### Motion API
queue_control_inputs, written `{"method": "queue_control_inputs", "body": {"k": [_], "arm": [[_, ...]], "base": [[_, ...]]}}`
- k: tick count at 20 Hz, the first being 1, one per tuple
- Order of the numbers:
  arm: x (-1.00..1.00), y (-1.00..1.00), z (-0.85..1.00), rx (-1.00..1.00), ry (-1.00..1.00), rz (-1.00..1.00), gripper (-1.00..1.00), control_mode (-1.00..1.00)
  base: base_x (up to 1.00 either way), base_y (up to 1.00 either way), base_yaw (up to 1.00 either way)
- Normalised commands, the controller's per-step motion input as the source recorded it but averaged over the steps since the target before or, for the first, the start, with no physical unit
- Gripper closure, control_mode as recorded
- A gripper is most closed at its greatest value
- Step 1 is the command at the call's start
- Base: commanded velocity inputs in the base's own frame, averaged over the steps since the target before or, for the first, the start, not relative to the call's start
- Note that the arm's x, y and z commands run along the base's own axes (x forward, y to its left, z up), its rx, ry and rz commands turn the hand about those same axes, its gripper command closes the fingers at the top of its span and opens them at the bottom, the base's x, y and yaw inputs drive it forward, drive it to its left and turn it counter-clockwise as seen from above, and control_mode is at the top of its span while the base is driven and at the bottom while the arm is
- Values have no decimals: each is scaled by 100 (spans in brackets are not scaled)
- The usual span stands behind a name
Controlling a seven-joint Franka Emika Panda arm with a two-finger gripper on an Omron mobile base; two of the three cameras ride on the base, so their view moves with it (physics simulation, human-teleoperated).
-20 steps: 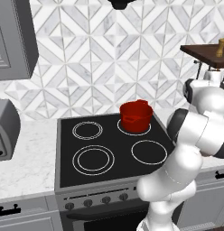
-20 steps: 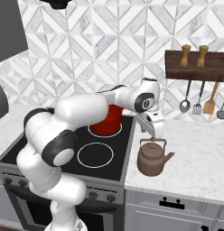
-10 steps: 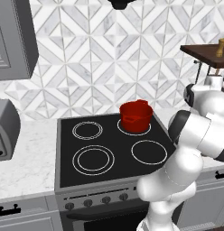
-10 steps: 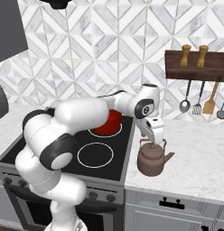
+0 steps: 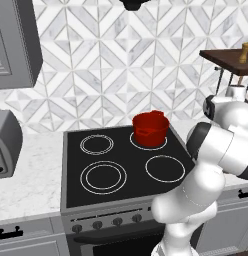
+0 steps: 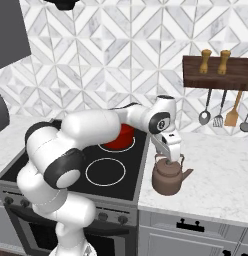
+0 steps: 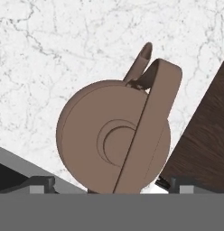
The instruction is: Pick the kettle from the counter and place it on a stove burner. Then turn the burner on.
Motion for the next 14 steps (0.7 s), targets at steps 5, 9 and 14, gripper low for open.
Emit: {"method": "queue_control_inputs", "body": {"k": [5, 9, 14], "arm": [[0, 0, -3, 0, 0, 0, -100, -100], [0, 0, 0, 0, 0, 0, -100, -100], [-1, 0, 0, 0, 0, 0, 100, -100]], "base": [[0, 0, 0], [0, 0, 0], [0, 0, 0]]}}
